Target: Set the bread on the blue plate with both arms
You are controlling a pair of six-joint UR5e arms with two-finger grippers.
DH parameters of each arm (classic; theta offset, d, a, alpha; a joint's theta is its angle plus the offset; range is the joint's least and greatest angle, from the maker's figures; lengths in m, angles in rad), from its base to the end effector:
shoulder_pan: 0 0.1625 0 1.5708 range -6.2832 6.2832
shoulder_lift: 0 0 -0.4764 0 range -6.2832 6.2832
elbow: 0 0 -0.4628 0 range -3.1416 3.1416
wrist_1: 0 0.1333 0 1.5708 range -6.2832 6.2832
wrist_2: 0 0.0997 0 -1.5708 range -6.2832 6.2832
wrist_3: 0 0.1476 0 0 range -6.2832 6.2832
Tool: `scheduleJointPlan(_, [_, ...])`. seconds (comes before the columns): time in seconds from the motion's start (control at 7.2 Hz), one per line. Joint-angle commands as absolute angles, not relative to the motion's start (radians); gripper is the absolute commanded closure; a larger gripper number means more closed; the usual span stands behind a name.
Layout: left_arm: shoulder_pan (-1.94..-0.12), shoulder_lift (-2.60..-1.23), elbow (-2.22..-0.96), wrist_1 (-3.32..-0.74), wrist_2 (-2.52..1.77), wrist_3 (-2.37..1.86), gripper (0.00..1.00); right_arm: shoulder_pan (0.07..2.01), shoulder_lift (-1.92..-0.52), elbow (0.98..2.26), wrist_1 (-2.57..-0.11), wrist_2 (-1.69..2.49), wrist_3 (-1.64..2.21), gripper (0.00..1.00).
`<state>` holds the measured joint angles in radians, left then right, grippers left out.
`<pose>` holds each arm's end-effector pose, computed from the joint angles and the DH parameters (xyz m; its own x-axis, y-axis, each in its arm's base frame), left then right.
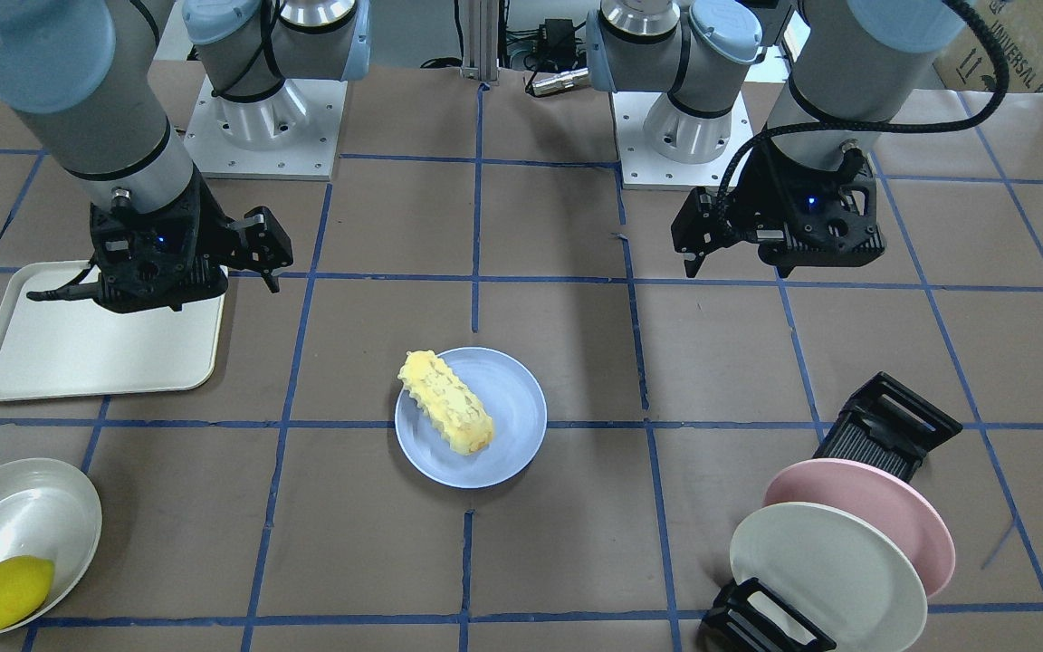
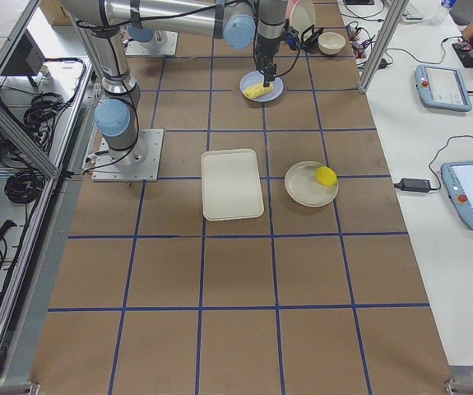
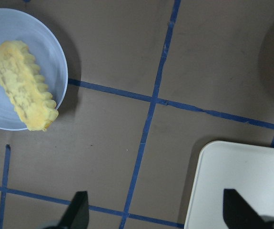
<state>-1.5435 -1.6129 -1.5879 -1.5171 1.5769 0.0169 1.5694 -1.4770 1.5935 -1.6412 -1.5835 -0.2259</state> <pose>-0.1165 -0.5843 0.4629 -0.9999 -0.0104 -0.0060 -0.0104 0.9999 0.0056 0.1306 -0.5973 0.4310 -0.9748 -0.2230 0.0020 -0.2226 0.9737 0.0478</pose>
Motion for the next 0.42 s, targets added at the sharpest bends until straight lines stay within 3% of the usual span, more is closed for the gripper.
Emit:
scheduleJointPlan(0.0, [-1.543, -1.614, -1.583, -1.517, 1.575, 0.017, 0.00, 1.574, -1.499, 1.548, -1.591, -1.631, -0.195, 0.00])
scheduleJointPlan(0.28, [-1.543, -1.614, -1.583, -1.517, 1.575, 0.017, 0.00, 1.575, -1.483, 1.520, -1.586, -1.626, -0.198, 0.00])
